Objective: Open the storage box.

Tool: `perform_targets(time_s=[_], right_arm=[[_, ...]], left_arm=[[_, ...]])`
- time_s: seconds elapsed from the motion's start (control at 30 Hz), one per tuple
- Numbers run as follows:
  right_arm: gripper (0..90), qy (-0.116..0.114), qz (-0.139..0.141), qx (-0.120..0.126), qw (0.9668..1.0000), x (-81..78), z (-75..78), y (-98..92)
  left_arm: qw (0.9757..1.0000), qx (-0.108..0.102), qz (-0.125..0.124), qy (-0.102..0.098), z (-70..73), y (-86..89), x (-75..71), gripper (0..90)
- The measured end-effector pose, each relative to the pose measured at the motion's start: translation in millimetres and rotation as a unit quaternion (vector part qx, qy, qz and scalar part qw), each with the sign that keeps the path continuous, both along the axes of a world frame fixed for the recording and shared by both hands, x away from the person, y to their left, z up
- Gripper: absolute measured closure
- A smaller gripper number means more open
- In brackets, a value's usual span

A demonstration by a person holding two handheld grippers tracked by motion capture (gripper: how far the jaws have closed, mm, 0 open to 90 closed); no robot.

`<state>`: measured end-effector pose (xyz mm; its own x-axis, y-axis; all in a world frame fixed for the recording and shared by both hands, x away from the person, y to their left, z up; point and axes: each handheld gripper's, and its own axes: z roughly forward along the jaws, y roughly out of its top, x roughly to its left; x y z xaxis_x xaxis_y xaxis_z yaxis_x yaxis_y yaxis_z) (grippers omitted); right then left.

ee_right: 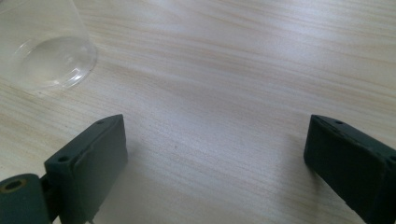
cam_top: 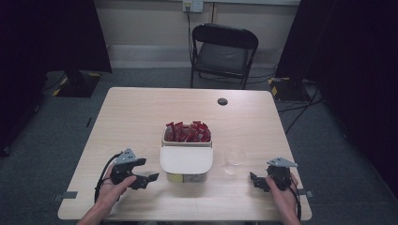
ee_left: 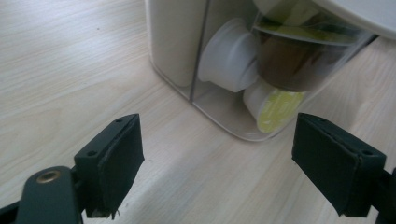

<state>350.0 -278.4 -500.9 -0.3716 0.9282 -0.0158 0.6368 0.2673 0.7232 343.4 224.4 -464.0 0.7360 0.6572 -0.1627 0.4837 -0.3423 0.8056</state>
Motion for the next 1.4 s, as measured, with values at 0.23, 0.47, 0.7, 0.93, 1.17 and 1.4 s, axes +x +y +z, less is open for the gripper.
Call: perform_targets(time_s=[0.23, 0.47, 0.7, 0.93, 1.17, 1.4], right_arm=[[5.4, 0.0, 0.001, 0.0, 1.0, 0.1, 0.0, -0.1], [5.4, 0.0, 0.001, 0.0, 1.0, 0.2, 0.0, -0.1], [5.3, 0.0, 0.002, 0.0, 1.0, 0.4, 0.0, -0.3], [5.3, 0.0, 0.002, 0.0, 1.0, 0.5, 0.0, -0.3], [5.3, 0.0, 0.002, 0.0, 1.0, 0.5, 0.0, -0.4], [5.3, 0.0, 0.003, 0.0, 1.0, 0.6, 0.0, -0.4]], left_arm=[[1.0, -0.007, -0.007, 0.002, 3.5, -8.5, -2.2, 16.1], [0.9997, -0.007, -0.022, -0.003, 6.6, -20.6, -6.0, 16.0], [0.9997, -0.014, -0.017, -0.014, 12.3, -25.5, -0.6, 16.0], [0.9994, -0.03, -0.015, -0.012, 14.5, -23.9, 1.3, 15.2], [0.9991, -0.03, -0.021, -0.021, 21.2, -23.9, 1.7, 15.3], [0.999, -0.032, -0.022, -0.021, 22.9, -23.7, 1.4, 15.5]])
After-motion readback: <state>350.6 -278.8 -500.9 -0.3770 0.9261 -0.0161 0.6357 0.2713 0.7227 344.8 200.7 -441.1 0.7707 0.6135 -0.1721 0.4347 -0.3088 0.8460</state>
